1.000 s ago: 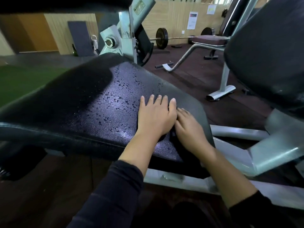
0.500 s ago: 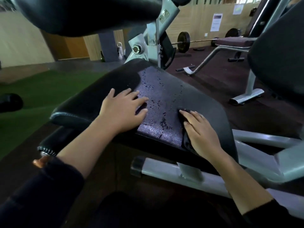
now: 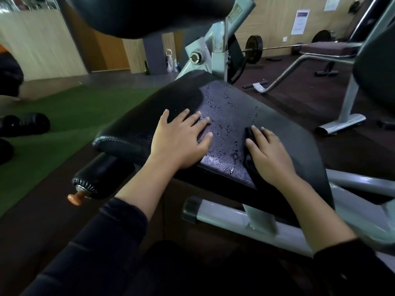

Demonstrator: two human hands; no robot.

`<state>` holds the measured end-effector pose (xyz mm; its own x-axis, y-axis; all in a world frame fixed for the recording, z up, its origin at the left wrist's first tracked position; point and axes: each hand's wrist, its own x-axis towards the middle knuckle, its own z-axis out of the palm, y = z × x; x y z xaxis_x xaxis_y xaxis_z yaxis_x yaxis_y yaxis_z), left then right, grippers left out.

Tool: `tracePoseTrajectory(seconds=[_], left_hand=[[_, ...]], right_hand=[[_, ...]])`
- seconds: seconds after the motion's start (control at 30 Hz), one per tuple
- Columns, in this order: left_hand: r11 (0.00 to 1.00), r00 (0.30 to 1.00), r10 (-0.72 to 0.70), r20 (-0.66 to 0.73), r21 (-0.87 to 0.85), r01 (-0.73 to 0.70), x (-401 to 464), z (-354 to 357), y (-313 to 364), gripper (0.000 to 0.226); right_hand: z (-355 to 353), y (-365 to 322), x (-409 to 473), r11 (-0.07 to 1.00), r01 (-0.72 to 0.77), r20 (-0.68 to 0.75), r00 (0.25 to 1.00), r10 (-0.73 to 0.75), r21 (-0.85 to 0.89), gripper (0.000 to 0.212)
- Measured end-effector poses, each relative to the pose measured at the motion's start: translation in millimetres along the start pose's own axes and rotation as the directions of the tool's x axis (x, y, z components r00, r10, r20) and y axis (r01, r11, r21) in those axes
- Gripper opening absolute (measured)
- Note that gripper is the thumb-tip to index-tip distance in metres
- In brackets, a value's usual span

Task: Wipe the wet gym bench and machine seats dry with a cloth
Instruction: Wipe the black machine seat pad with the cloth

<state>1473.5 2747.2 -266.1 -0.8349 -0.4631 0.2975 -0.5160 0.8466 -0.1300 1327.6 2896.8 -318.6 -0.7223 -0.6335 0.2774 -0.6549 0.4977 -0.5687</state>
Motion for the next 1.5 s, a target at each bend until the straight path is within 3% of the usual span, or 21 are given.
tracePoseTrajectory(seconds=[0.2,0.4,0.47,0.57,0.67,0.83,1.0,1.13,1.3,1.4,1.5], left_hand=[[0.997,0.998,-0.053,-0.047,-0.056,0.050,2,3,-1,0.054],[0.998,0.996,-0.057,-0.063,-0.035,0.055,3,5,-5,0.054],[0.998,0.997,-0.065,-0.045,-0.030,0.064,3,5,-4,0.055],[0.997,0.996,-0.072,-0.053,-0.045,0.070,2,5,-1,0.056],[0.997,0.995,-0.074,-0.064,-0.042,0.072,1,5,1,0.055],[0.996,0.996,-0.066,-0.058,-0.057,0.063,1,3,0,0.053],[0.998,0.997,-0.043,-0.060,-0.037,0.041,0,4,-5,0.053],[0.999,0.998,-0.045,-0.052,-0.011,0.044,-1,5,-3,0.055],[0.997,0.996,-0.069,-0.048,-0.032,0.067,2,3,0,0.053],[0.996,0.996,-0.072,-0.045,-0.047,0.069,4,1,0,0.052],[0.997,0.997,-0.072,-0.038,-0.044,0.071,5,1,-2,0.051]], right_hand=[[33,-75,-21,0.939,0.321,-0.012,0.946,-0.325,-0.125,0.054],[13,-19,-64,0.827,0.516,-0.015,0.846,-0.532,-0.226,0.050],[0,10,-59,0.857,0.490,0.019,0.870,-0.493,-0.159,0.050],[-10,30,-28,0.950,0.308,0.051,0.949,-0.310,0.053,0.044],[2,15,8,0.975,0.222,0.033,0.975,-0.222,0.008,0.044],[21,-50,-14,0.885,0.456,0.046,0.890,-0.454,-0.096,0.062],[3,-11,-68,0.732,0.658,0.112,0.752,-0.650,-0.173,0.048],[-19,28,-45,0.821,0.569,0.180,0.813,-0.553,-0.045,0.048],[-3,6,4,0.907,0.420,0.116,0.901,-0.418,0.002,0.052],[10,-30,-1,0.880,0.473,0.081,0.880,-0.469,-0.045,0.054],[13,-40,-31,0.775,0.629,0.064,0.777,-0.626,-0.059,0.051]])
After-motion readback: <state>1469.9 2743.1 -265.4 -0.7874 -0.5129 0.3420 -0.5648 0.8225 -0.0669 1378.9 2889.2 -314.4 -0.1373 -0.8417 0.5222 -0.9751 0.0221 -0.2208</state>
